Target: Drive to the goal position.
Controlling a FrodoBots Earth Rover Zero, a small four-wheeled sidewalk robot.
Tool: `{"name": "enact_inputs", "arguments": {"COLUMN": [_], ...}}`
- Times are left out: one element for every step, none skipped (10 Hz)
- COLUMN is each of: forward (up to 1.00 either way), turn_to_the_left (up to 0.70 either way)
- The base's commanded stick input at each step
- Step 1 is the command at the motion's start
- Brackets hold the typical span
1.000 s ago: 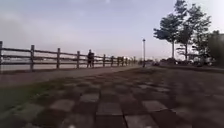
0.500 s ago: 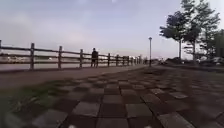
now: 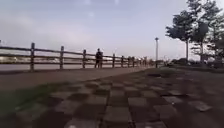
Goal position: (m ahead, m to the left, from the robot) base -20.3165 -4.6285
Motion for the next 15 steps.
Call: {"name": "enact_inputs", "arguments": {"forward": [1.00,1.00,1.00,1.00,1.00,1.00,1.00,1.00,1.00,1.00,1.00,1.00,1.00,1.00,1.00], "turn_to_the_left": [-0.31,-0.31,-0.31,-0.31,-0.31,-0.31,-0.31,-0.31,-0.31,-0.31,-0.14,0.07,0.09,0.09,0.09]}}
